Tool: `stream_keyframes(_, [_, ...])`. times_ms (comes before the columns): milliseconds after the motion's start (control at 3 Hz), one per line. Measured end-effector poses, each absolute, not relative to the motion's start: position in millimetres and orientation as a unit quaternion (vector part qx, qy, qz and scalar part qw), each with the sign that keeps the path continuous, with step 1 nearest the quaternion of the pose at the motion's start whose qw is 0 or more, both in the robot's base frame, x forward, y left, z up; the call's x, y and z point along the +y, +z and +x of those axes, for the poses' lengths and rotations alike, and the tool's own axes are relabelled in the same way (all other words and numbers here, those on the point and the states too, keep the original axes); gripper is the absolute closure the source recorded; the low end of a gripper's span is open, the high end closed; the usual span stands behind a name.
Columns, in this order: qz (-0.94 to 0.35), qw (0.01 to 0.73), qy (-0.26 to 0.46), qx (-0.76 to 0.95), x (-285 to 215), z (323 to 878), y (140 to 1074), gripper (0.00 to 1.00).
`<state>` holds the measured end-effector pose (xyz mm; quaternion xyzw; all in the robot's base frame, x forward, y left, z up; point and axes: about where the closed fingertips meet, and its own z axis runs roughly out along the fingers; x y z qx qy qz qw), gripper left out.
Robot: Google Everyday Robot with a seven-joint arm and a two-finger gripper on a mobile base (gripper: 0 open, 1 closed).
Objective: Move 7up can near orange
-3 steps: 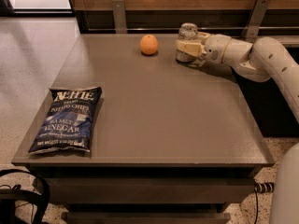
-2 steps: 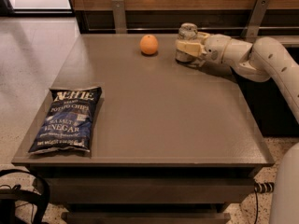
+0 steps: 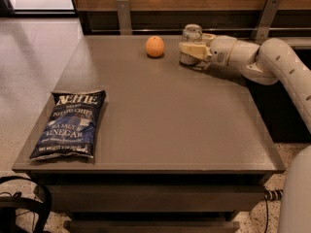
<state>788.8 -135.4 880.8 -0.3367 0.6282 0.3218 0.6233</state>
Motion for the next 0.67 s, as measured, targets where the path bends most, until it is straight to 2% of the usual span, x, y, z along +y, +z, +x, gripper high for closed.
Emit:
stream_keyframes(333, [-0.338,0.623,0.324,0.627,-131.6,789.2,880.7,0.00])
stream_keyframes(667, [-0.338,0.623,0.324,0.627,-131.5,789.2,880.7,0.00])
